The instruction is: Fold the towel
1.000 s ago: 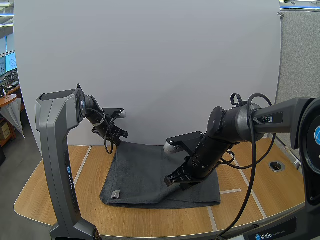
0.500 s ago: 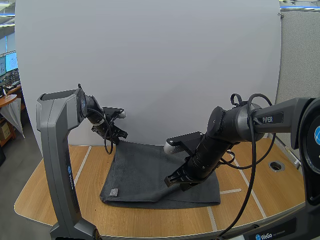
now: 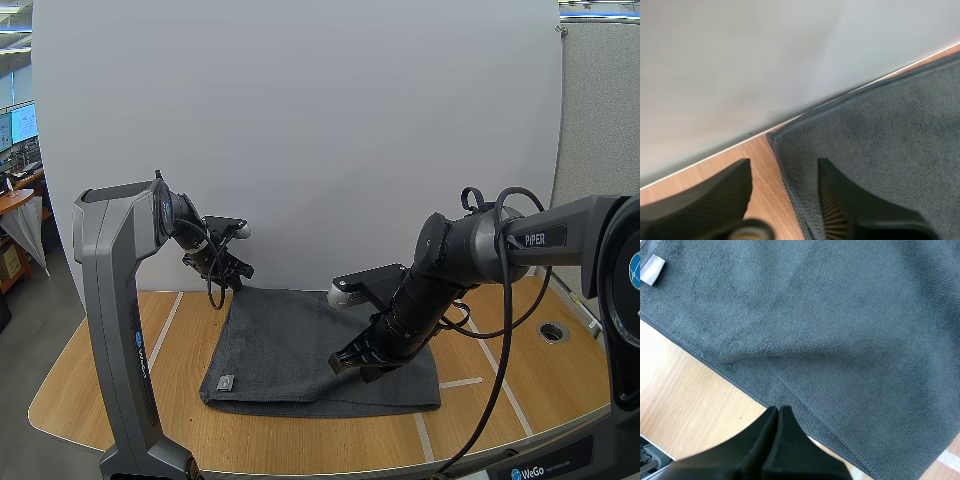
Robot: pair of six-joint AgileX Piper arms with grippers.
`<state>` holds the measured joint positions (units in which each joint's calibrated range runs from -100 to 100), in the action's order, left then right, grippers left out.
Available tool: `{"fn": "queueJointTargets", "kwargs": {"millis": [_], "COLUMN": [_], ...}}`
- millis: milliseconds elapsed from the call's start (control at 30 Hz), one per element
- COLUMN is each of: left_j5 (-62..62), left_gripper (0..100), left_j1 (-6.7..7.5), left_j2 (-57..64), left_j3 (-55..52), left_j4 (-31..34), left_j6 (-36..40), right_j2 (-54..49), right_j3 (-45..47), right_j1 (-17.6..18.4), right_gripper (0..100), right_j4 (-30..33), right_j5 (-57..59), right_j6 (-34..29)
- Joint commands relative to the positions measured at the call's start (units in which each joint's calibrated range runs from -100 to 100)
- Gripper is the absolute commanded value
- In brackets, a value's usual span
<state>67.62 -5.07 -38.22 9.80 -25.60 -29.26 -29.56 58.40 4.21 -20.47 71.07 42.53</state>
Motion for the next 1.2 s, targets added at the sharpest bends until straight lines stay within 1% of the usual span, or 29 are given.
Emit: {"fn": "queueJointTargets", "kwargs": {"millis": [0, 100, 300, 433, 500, 633, 800, 900, 933, 967, 1100, 1167], "left_j5": [4.09, 7.47, 20.67, 23.61, 23.61, 23.42, 22.9, 21.68, 21.68, 21.68, 21.68, 22.03], "left_gripper": [80, 80, 80, 80, 78, 78, 78, 78, 78, 78, 78, 78], "left_j1": [0.04, 0.04, 0.04, 0.04, 0.04, -0.05, -1.33, -2.55, -3.45, -3.65, -5.35, -5.82], "left_j2": [0.32, 2.86, 8.25, 10.86, 13.31, 18.39, 26.79, 31.57, 34.05, 34.54, 38.21, 38.86], "left_j3": [1.12, 1.12, -0.2, -4.78, -10.32, -19.94, -31.63, -37.21, -40.92, -41.63, -48.25, -50.8], "left_j4": [-0.75, -0.75, -0.74, -0.64, -0.64, -0.64, -1.01, -1.1, -1.23, -1.23, -1.34, -1.46], "left_j6": [0.81, 0.81, 0.81, 0.17, -0.85, -2.42, -4.62, -5.65, -6.34, -6.48, -8.15, -8.54], "right_j2": [-0.3, -0.3, -0.3, -0.3, -0.3, -0.3, -0.3, -0.3, -0.3, -0.3, -0.3, -0.3], "right_j3": [0.25, 0.25, 0.25, 0.25, 0.25, 0.25, 0.25, 0.25, 0.25, 0.25, 0.25, 0.25], "right_j1": [0.05, 0.05, 0.05, 0.05, 0.05, 0.05, 0.05, 0.05, 0.05, 0.05, 0.05, 0.05], "right_gripper": [0, 0, 0, 0, 0, 0, 0, 0, 0, 0, 0, 0], "right_j4": [0.34, 0.34, 0.59, 0.57, 0.57, 0.57, 0.57, 0.46, 0.46, 0.46, 0.22, 0.22], "right_j5": [0.81, 0.81, 0.79, 0.79, 0.79, 0.79, 0.79, 0.57, 0.22, 0.22, -0.4, -0.42], "right_j6": [0.71, 0.71, 0.71, 0.8, 1.12, 1.57, 2.26, 2.6, 3.09, 3.18, 3.44, 3.66]}}
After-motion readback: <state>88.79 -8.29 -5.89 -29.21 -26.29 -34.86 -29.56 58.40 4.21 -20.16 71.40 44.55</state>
